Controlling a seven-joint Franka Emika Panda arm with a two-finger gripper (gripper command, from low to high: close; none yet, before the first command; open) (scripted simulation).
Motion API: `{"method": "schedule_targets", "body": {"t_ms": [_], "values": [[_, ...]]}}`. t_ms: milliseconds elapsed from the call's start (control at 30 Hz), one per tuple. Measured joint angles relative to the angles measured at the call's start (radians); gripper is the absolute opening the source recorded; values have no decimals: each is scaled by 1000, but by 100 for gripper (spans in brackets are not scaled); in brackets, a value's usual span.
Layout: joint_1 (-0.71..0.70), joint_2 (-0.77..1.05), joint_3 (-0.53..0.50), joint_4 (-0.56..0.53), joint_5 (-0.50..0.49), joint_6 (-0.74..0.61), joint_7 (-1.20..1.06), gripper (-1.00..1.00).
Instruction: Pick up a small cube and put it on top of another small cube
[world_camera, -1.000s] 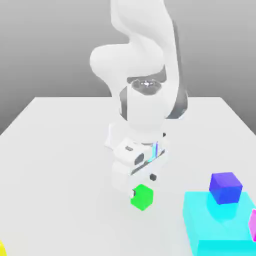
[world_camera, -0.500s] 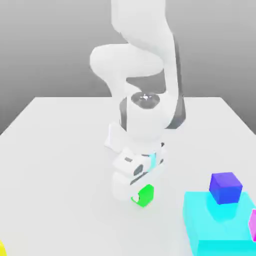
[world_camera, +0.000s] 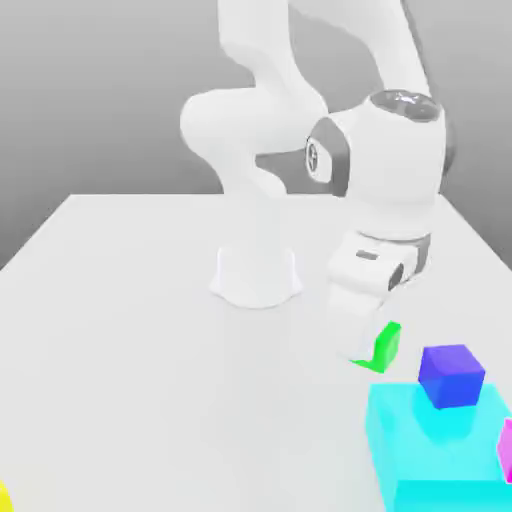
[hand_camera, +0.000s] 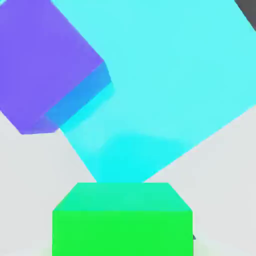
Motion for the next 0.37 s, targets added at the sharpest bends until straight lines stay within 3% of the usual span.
{"method": "schedule_targets", "body": {"t_ms": [100, 233, 267, 367], "values": [[41, -15, 43, 88, 9, -102, 33, -100], [57, 88, 54, 85, -16, 3, 63, -100], [49, 112, 62, 80, -23, 32, 69, 100], [49, 112, 62, 80, -23, 32, 69, 100]]}}
